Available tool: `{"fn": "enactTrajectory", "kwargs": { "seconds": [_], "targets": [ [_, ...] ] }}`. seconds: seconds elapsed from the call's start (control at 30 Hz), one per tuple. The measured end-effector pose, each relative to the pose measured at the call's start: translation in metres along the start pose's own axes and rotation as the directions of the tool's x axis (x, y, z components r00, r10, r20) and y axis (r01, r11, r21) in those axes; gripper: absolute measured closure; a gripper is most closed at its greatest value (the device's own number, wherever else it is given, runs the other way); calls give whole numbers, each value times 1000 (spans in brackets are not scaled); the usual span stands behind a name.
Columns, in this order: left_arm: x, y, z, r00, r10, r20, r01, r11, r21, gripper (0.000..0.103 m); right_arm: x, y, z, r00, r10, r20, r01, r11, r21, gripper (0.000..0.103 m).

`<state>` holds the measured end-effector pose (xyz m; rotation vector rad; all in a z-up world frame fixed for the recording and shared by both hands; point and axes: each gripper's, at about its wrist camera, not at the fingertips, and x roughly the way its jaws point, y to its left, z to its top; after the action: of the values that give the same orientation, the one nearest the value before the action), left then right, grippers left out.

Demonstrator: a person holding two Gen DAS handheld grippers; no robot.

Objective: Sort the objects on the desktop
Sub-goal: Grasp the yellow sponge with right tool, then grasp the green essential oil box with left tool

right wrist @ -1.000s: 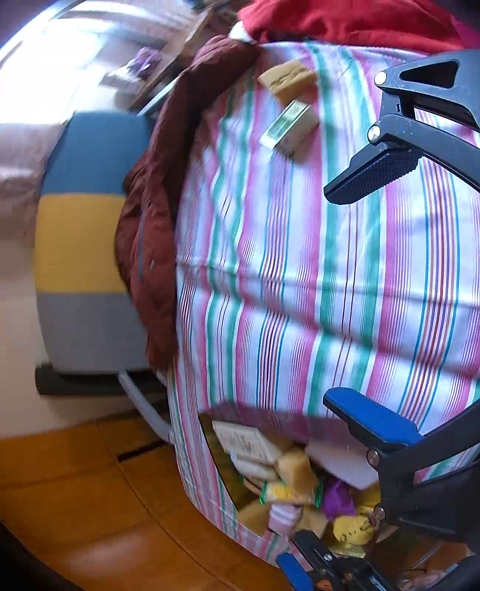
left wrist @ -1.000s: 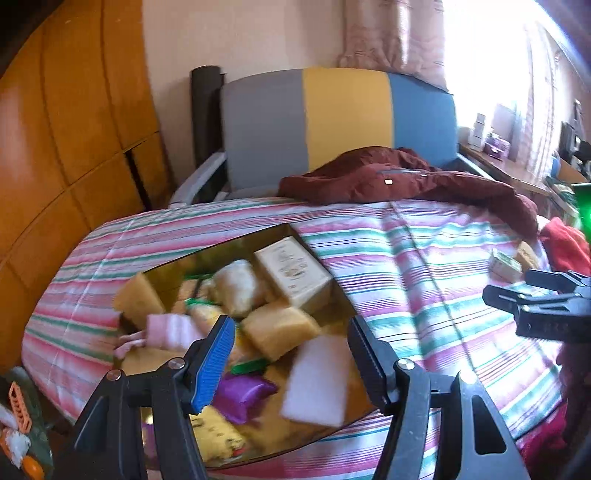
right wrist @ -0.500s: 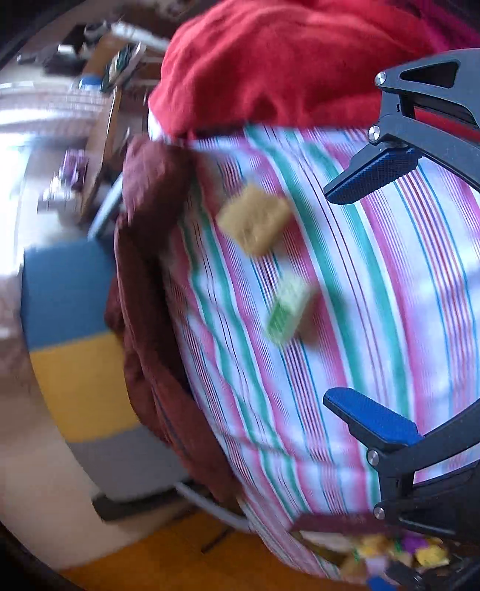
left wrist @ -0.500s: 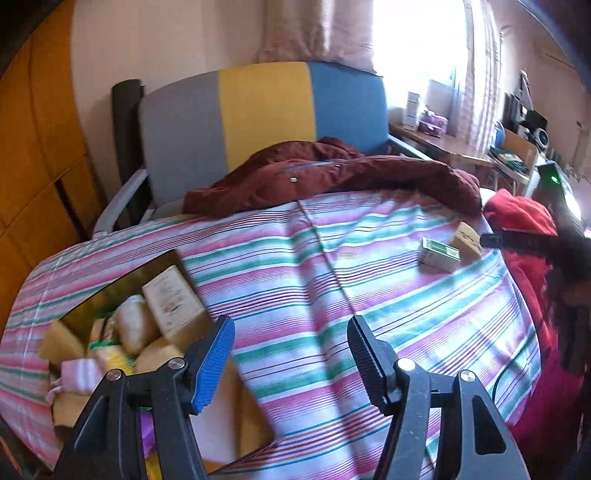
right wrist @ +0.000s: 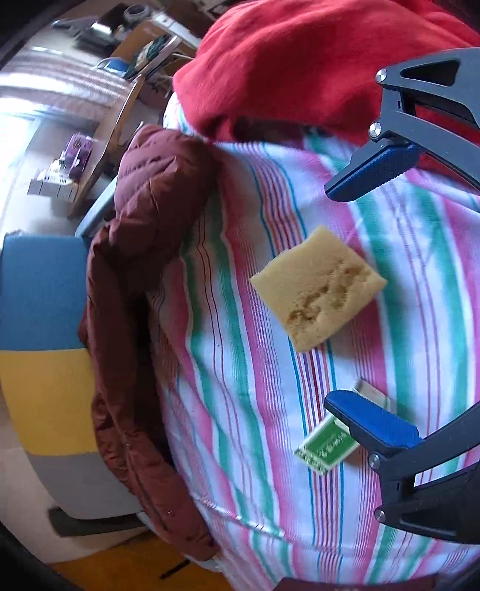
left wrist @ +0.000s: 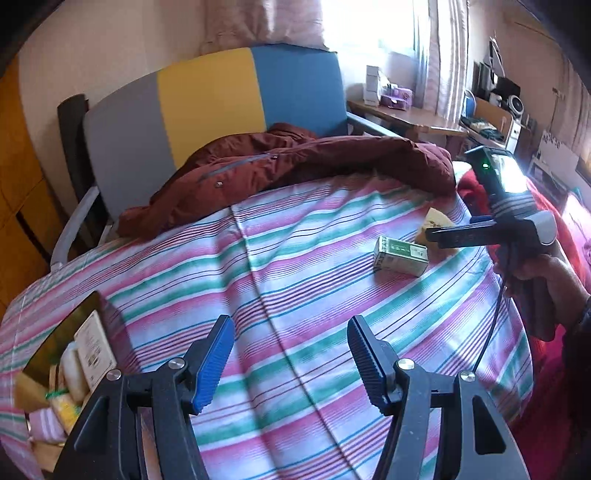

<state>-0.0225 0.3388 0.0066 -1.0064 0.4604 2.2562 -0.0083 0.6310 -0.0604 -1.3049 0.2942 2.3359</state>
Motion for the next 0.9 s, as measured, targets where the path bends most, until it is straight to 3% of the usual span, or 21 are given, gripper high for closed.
{"fn": "enactTrajectory", "kwargs": {
  "seconds": [0.1, 0.13, 0.17, 0.2, 0.23, 0.7, 0.83, 0.9],
  "targets": [
    [10, -11, 6, 1000, -3, -10, 3, 1000, 21, 39, 9, -3, -1, 1000, 13, -12, -13, 1000, -1, 5],
    [13, -15, 8, 1000, -8, -10, 8, 1000, 28, 39, 11, -4, -1, 999, 25, -22, -25, 1000, -3, 11],
    [16, -18, 10, 1000, -11, -12, 11, 999, 34, 39, 14, -3, -1, 999, 19, -33, -19, 1000, -14, 26],
    [19, -22, 11, 1000, -14, -16, 14, 999, 40, 39, 16, -3, -1, 999, 3, -36, -4, 1000, -23, 34],
    [21, -25, 12, 1000, -16, -19, 17, 999, 44, 39, 16, -3, -1, 999, -18, -36, 17, 999, -32, 36],
    [52, -63, 29, 994, -90, -69, 94, 993, 71, 39, 4, -15, 1, 999, 42, -2, -42, 999, 30, 43],
    [70, -71, 33, 982, -141, -122, 146, 989, 32, 39, 2, -21, 3, 999, 52, 1, -52, 996, 66, 43],
    [83, -73, 35, 967, -195, -165, 194, 981, -19, 39, 3, -25, 5, 999, 53, 2, -53, 995, 88, 43]
  ]
}}
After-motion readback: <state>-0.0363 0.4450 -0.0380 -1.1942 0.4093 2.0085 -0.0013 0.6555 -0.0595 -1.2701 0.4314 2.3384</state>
